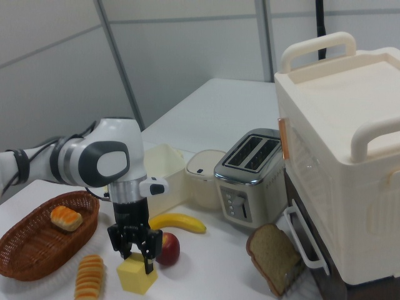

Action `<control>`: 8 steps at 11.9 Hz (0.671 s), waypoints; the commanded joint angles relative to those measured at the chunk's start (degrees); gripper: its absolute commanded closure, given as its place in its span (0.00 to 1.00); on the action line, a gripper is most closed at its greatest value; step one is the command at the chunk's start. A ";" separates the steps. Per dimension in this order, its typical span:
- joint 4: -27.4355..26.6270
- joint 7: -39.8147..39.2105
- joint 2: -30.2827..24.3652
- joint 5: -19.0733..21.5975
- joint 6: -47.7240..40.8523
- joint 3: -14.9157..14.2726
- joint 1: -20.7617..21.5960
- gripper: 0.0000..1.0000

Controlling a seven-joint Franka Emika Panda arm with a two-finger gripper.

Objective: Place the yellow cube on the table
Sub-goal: 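Carry the yellow cube beside the apple and set it on the table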

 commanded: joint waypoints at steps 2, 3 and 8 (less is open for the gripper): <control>0.14 6.85 1.83 -0.19 4.73 -0.92 2.31 0.00; 0.84 7.13 1.83 -0.28 4.20 -0.92 3.10 0.00; 12.06 9.50 -2.02 -0.11 -7.64 -1.62 2.40 0.00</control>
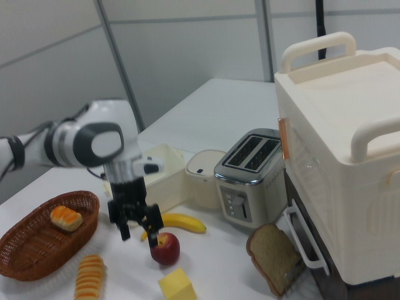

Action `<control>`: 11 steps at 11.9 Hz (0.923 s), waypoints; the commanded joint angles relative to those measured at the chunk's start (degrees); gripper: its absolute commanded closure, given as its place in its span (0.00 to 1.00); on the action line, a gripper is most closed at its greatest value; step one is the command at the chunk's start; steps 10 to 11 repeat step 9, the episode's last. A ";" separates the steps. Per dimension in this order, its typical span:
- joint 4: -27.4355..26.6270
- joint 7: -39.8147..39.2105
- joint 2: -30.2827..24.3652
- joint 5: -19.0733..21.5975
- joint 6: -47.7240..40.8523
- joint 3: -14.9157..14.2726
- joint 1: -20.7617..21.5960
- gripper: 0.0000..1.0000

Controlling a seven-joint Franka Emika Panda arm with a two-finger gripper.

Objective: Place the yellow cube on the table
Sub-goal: 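Open the gripper and lift it away from the yellow cube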

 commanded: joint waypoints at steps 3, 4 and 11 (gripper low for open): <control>14.68 7.51 -4.50 3.04 -8.71 -1.56 -2.74 0.00; 15.66 9.27 -4.68 3.04 -8.71 -1.65 -3.53 0.00; 16.64 8.76 -6.09 8.40 -8.71 -1.74 -7.14 0.00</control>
